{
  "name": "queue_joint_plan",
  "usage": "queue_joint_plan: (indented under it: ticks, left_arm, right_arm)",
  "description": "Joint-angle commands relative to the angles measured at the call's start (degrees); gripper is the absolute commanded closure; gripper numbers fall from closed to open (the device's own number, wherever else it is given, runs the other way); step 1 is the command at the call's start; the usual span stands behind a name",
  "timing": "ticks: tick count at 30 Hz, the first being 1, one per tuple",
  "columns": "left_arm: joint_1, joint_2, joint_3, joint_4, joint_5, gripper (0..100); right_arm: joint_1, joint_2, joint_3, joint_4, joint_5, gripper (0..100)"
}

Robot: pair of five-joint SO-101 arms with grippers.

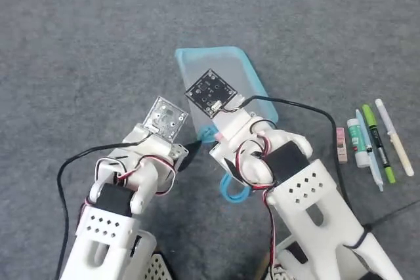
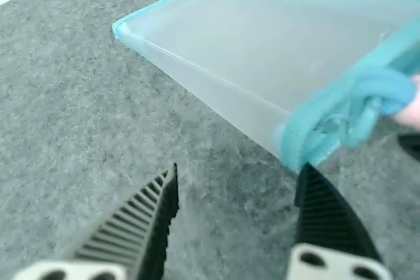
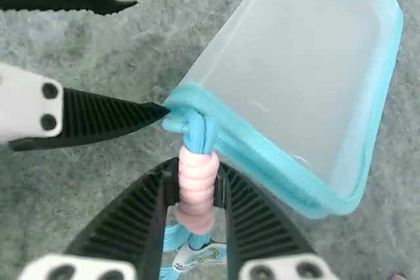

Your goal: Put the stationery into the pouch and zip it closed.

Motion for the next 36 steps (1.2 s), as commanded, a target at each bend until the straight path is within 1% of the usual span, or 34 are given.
queue_joint_plan:
  ticks: [1, 5, 11, 14, 18, 22, 30, 32, 33, 36]
  left_arm:
    - [-0.4, 0.4, -1.1, -4.8, 3.0, 73]
    - [-0.4, 0.5, -1.1, -6.9, 5.2, 73]
    - [-0.5, 0.6, -0.7, -8.4, 6.2, 73]
    - [-3.4, 0.6, -0.7, -8.9, 6.2, 73]
    - [-9.6, 0.7, 1.9, -13.1, 5.9, 73]
    - [-10.1, 0.7, 3.1, -13.9, 4.5, 73]
    - [-10.5, 0.7, 3.6, -13.9, 4.3, 73]
    - [-9.9, 0.7, 3.7, -13.9, 4.3, 73]
    - [-9.5, 0.7, 3.7, -13.9, 4.5, 73]
    - [-6.6, 0.7, 3.8, -13.9, 4.6, 73]
  right_arm:
    - [-2.1, -1.9, -3.3, 0.6, -1.3, 99.2]
    - [-3.6, -1.9, -3.3, 1.9, -1.1, 99.2]
    - [-3.2, -2.1, -3.3, 3.4, -1.0, 99.2]
    - [-2.9, -2.5, -3.3, 4.9, 0.4, 99.2]
    - [0.7, -2.5, -3.3, 6.5, 2.6, 99.2]
    - [4.2, -2.5, -3.4, 6.6, 4.0, 99.2]
    - [10.9, -2.5, -3.6, 7.9, 5.9, 99.2]
    - [10.2, -2.5, -3.7, 7.5, 5.4, 99.2]
    - [8.6, -2.3, -3.8, 7.3, 5.0, 99.2]
    - [0.7, -2.3, -3.9, 5.8, 2.3, 99.2]
